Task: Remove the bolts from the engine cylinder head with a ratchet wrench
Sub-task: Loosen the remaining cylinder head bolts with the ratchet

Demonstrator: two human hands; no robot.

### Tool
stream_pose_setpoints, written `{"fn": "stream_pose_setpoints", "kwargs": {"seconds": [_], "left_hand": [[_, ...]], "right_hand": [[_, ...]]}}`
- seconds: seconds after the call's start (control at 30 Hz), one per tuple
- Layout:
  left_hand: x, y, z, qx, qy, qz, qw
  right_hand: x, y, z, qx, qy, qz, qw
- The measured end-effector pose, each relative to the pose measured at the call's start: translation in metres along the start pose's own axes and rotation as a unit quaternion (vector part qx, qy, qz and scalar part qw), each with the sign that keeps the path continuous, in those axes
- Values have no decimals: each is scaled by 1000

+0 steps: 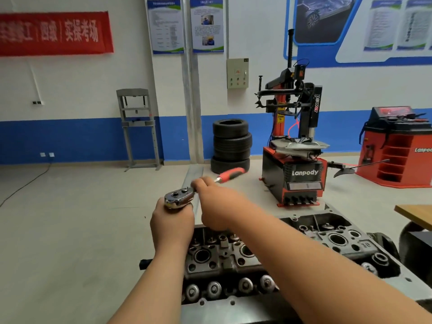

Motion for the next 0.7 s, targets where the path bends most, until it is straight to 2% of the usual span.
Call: {"fn": "stream_pose_setpoints", "kwargs": {"seconds": [0.07,0.2,0.3,0.43,0.5,0.53,0.6,0.7], "left_hand": [[-2,-3,1,12,-8,-13,1000],[-4,1,7,10,-11,-35,999],[-6,-1,2,11,-27,-38,999],[-7,1,3,-1,-43,14,999],[-10,2,-5,-46,-54,58,996],[-10,0,-12,-72,-42,69,994],[-11,-4,-44,-83,1,59,995],[-8,2,-60,-69,38,42,996]], "right_hand": [[-6,-4,23,19,-33,40,998],[-10,-12,39,37,-59,23,997],[-5,-11,24,-18,-23,-60,998],[6,-25,-16,-139,-27,-185,972],[3,-37,-46,-128,-21,-192,973],[-2,-45,-62,-104,-2,-206,973],[-4,-58,-93,-117,-13,-224,967],[-1,-59,-100,-112,-68,-235,963]]}}
Point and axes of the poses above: each hand's wrist, its own z-axis towards the middle knuckle, its own x-axis out of the back of the hand, y = z × x, the point moved 3 cm from there along z, towards the middle knuckle, and after that the axes turned 4 degrees about z, right-handed, at the moved point
